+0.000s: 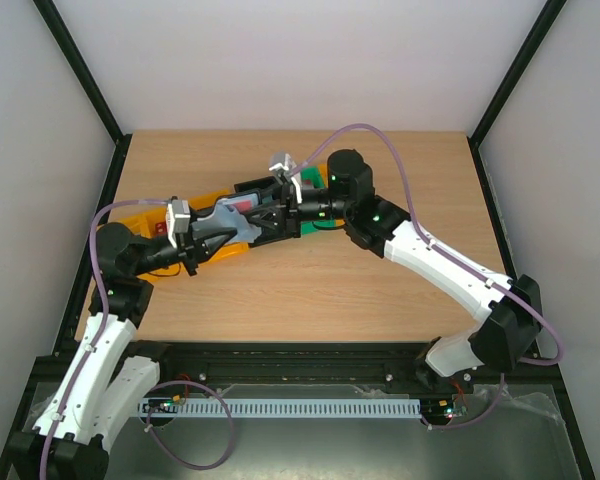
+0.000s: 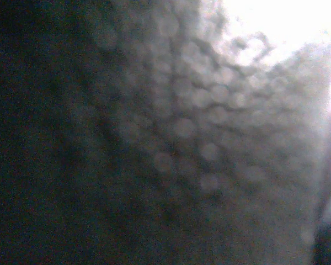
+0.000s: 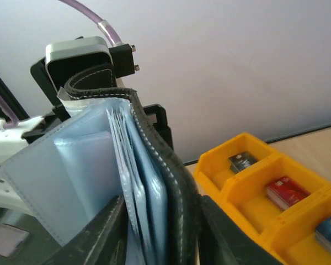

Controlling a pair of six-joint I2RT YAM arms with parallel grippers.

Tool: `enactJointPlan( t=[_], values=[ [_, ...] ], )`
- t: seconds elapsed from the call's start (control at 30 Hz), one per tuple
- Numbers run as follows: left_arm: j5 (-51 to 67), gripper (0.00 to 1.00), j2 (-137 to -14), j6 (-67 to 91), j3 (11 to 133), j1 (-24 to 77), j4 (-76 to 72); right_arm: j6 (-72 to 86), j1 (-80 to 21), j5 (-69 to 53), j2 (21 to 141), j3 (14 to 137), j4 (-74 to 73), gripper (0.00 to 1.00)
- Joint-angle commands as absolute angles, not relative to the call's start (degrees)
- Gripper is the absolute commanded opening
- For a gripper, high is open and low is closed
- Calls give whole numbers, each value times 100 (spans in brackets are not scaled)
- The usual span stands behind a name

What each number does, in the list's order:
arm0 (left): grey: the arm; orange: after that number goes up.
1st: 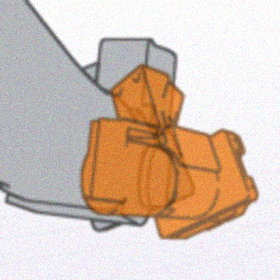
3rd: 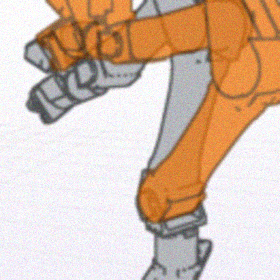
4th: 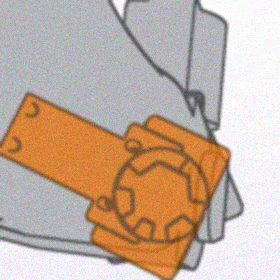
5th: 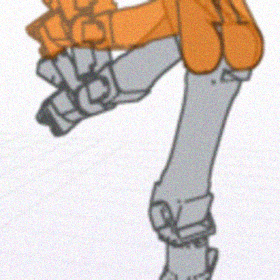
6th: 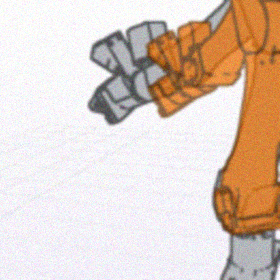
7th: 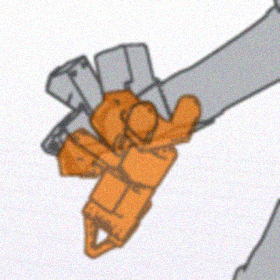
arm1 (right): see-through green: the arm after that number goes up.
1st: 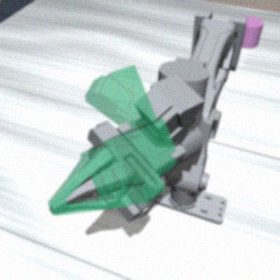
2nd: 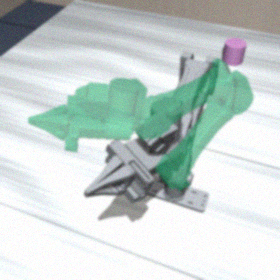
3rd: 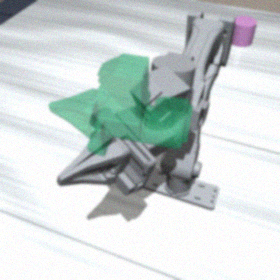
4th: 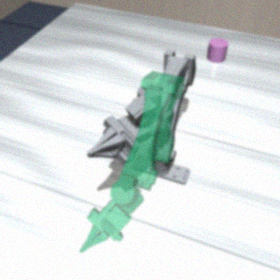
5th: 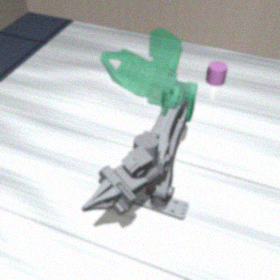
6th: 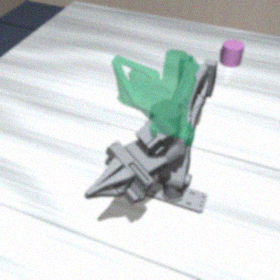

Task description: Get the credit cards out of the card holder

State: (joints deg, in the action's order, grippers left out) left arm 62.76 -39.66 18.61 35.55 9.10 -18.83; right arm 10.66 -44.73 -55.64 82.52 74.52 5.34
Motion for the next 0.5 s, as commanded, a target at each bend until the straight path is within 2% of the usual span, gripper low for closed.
enactJointPlan(
  t=[0.0, 0.1, 0.17, 0.3, 0.47],
  values=[
    [6047, 8, -3874, 1717, 3547, 942, -1993, 1024, -4511, -5529, 8271, 7631, 388, 26],
    [5527, 45, -3859, 1660, 3524, 930, -1864, 1114, -4511, -5508, 8294, 7620, 363, 12],
    [5206, 59, -3835, 1519, 3505, 930, -1721, 1116, -4510, -5423, 8312, 7650, 260, 5],
    [4446, 74, -3766, 1233, 3492, 923, -1357, 1108, -4517, -4930, 8392, 7839, -161, 2],
    [4144, 79, -3770, 890, 3498, 922, -1088, 1124, -4627, -4180, 8695, 8396, -950, 2]
  ],
)
